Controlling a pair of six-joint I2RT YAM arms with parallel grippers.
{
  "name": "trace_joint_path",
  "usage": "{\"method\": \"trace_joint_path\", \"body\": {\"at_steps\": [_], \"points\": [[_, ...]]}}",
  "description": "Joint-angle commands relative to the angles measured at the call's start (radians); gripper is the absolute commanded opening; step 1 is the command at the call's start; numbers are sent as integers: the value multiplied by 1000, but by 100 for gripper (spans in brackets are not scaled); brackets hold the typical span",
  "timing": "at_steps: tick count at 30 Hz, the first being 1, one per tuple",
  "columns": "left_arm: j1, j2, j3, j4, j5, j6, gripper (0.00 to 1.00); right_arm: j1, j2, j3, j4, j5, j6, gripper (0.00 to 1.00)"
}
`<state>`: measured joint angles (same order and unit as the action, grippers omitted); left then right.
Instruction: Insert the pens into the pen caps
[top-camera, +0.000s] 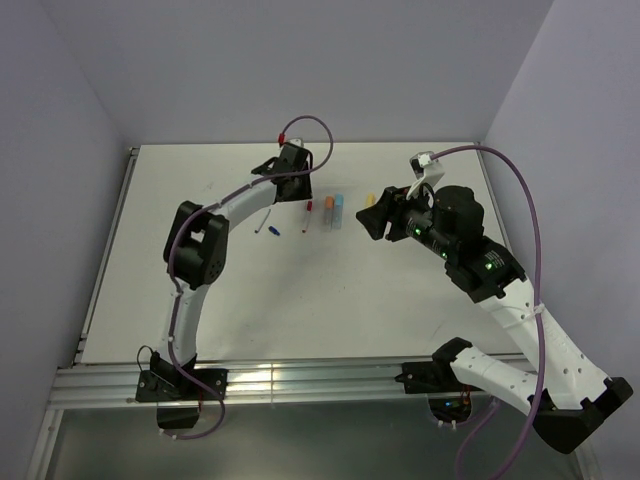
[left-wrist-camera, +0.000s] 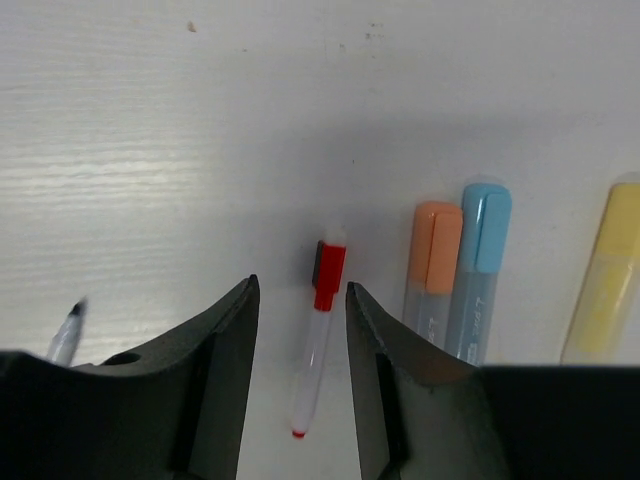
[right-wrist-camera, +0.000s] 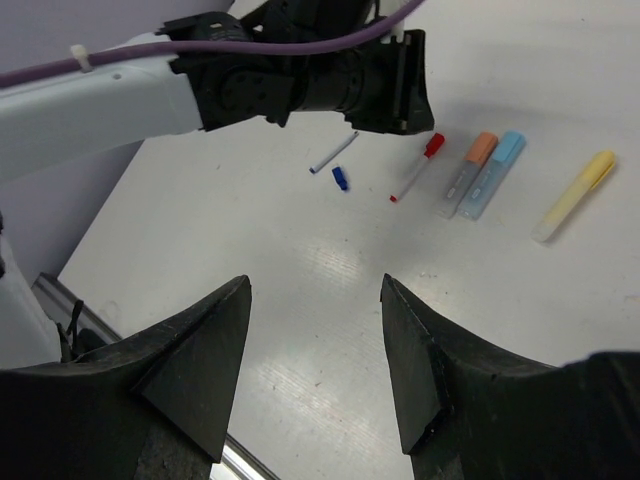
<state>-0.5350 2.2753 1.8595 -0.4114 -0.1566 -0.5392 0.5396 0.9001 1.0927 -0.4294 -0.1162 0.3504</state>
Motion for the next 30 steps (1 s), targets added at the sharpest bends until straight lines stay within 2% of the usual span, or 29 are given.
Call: {"method": "trace_joint_path", "body": {"at_steps": [1, 3, 7, 13, 17, 22, 24, 27, 30], "points": [[1, -216, -89, 80, -93, -19, 44, -4, -6, 7, 29, 18, 1, 63], [3, -289, -134, 71, -138, -24, 45, -4, -6, 4, 29, 13, 1, 63], [10, -318, -164, -26, -242, 30, 43, -4, -1, 10, 21, 10, -1, 62], [49, -336, -261, -61, -170, 116, 40, -4, 0, 18, 9, 1, -2, 61], [47, -355, -306, -84, -184, 16, 36, -4, 11, 12, 12, -8, -1, 61], [40, -353, -338, -126, -271, -217, 38, -4, 11, 12, 9, -4, -2, 61], [38, -362, -352, -110, -291, -254, 39, -4, 13, 12, 8, -3, -2, 61], [40, -330, -323, -102, -293, -228, 40, -4, 17, 9, 1, -3, 1, 60], [56, -272, -231, -116, -261, -151, 39, -4, 13, 6, 3, 4, -2, 60]]}}
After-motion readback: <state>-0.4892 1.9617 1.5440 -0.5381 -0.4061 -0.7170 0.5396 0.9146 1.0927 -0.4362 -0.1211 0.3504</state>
